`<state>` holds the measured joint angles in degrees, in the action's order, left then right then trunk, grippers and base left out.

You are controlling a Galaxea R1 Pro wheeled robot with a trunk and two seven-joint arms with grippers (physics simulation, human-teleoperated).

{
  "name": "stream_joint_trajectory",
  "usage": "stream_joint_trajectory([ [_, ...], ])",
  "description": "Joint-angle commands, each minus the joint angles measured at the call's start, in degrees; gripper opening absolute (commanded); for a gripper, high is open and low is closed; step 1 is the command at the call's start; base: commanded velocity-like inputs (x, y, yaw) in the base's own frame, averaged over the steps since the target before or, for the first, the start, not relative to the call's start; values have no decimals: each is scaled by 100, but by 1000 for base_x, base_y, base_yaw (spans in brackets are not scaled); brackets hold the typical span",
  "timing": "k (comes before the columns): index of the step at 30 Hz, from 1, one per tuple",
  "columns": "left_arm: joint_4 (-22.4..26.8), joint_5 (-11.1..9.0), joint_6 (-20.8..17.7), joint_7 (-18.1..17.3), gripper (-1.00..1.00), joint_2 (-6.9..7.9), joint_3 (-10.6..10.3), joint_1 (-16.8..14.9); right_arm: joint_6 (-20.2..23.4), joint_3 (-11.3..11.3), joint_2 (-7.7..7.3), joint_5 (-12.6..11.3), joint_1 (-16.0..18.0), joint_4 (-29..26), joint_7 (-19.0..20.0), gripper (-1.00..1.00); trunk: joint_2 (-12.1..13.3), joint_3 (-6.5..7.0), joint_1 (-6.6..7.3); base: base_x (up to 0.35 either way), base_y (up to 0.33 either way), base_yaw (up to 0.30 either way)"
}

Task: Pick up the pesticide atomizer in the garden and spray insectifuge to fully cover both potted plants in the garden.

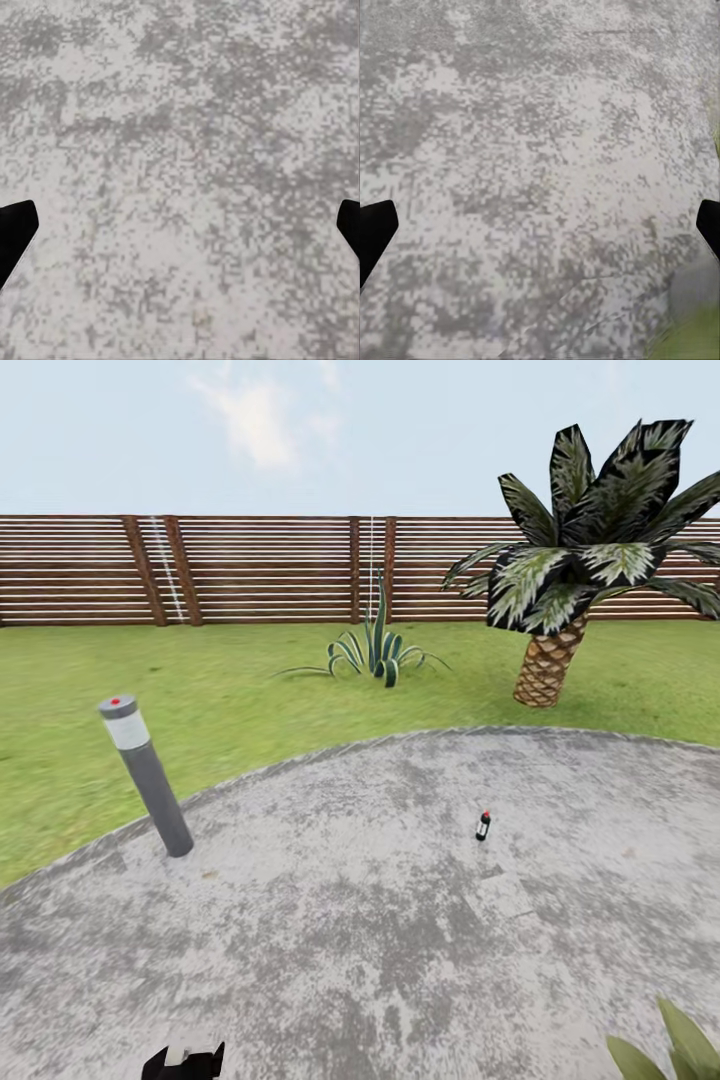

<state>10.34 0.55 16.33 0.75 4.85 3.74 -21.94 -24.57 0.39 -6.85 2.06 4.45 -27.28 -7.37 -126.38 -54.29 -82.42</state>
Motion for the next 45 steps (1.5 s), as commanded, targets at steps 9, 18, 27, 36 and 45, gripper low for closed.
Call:
stream_joint_trajectory([
  [9, -6, 6, 19, -5, 100, -2, 33, -3, -12, 5, 0, 22, 3, -1, -28, 100, -2, -5, -3, 338, 0, 0],
  [18, -6, 6, 19, -5, 100, -2, 31, -3, -38, -4, -1, 22, 3, -41, -28, 100, -2, -5, -3, 338, 0, 0],
  [27, -6, 6, 19, -5, 100, -2, 31, -3, -39, 4, -1, 30, 3, -11, -28, 100, -2, -5, -3, 338, 0, 0],
  [36, -6, 6, 19, -5, 100, -2, 31, -3, -32, 5, -2, 31, 3, 1, -28, 100, -2, -5, -3, 338, 0, 0],
  [45, -6, 6, 19, -5, 100, -2, 38, -3, -33, 2, -1, 25, 3, 5, -28, 100, -2, -5, -3, 338, 0, 0],
])
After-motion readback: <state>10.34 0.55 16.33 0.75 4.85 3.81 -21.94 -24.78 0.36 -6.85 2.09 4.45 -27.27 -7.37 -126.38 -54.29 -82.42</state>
